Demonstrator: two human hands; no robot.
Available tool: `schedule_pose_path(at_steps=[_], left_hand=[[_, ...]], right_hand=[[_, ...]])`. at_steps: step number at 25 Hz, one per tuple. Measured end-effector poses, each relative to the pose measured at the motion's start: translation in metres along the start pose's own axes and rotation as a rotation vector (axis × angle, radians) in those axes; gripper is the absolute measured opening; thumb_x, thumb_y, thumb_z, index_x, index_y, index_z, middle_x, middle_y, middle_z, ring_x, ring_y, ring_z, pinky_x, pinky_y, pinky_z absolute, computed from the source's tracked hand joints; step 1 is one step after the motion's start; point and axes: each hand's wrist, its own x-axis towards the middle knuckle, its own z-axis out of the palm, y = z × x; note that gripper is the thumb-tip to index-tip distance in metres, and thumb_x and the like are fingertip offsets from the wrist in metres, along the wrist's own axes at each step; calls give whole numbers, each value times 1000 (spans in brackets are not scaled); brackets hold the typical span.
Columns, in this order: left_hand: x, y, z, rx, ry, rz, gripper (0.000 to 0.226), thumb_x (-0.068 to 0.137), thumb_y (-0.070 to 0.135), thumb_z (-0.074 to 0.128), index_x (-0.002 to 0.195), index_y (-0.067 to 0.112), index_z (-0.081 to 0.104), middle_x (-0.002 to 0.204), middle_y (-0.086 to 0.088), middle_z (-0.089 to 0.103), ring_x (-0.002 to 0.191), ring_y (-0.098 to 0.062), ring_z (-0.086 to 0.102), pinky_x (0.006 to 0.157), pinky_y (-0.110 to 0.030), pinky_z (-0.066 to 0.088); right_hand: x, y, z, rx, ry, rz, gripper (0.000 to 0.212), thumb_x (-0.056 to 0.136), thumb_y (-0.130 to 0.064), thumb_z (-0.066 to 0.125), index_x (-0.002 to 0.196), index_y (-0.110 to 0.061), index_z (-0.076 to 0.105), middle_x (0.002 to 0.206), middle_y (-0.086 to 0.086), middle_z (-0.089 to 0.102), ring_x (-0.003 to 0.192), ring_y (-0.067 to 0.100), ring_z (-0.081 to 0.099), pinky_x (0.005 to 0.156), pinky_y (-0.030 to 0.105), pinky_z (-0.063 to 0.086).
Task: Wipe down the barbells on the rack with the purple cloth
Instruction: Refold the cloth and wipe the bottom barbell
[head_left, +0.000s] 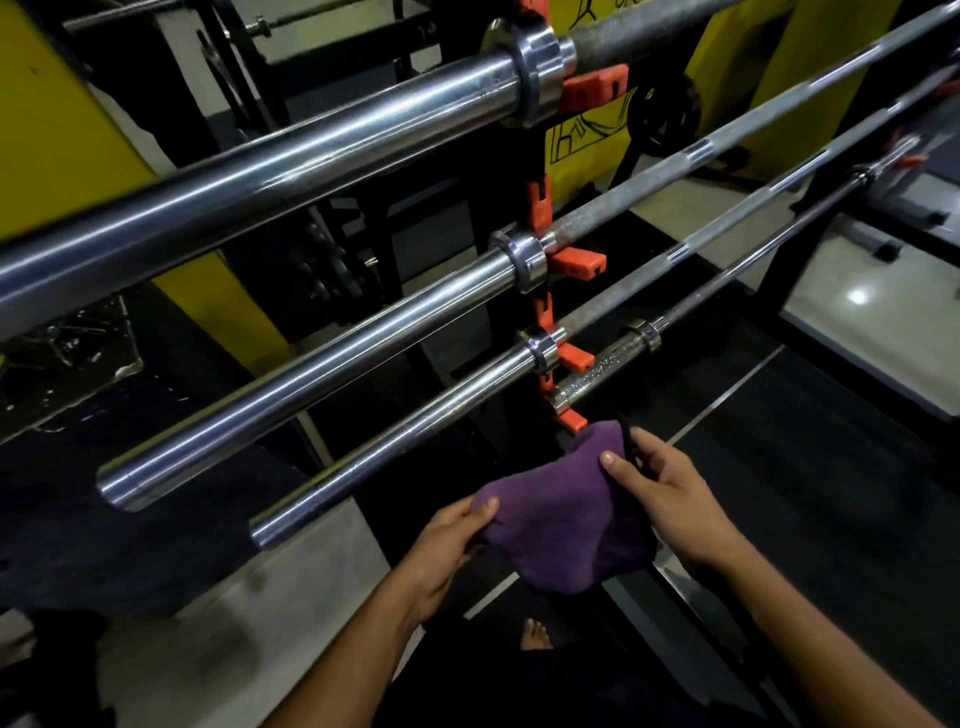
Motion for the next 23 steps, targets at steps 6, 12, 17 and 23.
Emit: schedule_pose_path(at_steps=[6,12,17,23], left_hand=[[-3,8,-20,329,108,164,44,97,23,62,131,49,51,114,3,73,107,-10,69,98,-38,53],[-19,30,-34,677,56,365,47,86,16,77,124,42,66,126,24,61,119,10,53,106,-19,43],[-20,46,-32,834,235,563,29,95,24,65,118,41,64,129,33,51,118,18,45,101,-12,39],[10,62,-22,631,275,573,26,100,27,56,120,43,58,122,15,55,110,1,58,90,-18,50]], right_hand=[[-1,13,-7,-137,159,101,47,87,-9,74,127,-17,52,92,5,75,83,16,75,62,23,59],[11,36,-33,-976,-178,-47,70,76,-33,84,136,-41,49,124,-15,55,112,1,54,103,26,47],[9,33,-30,-1028,-108,-284,16,86,-44,70,90,-31,62,108,-9,45,102,7,50,82,23,45],[7,24,4,-144,-206,-29,31,75,-30,80,85,-5,64,78,4,69,70,12,65,63,21,51]])
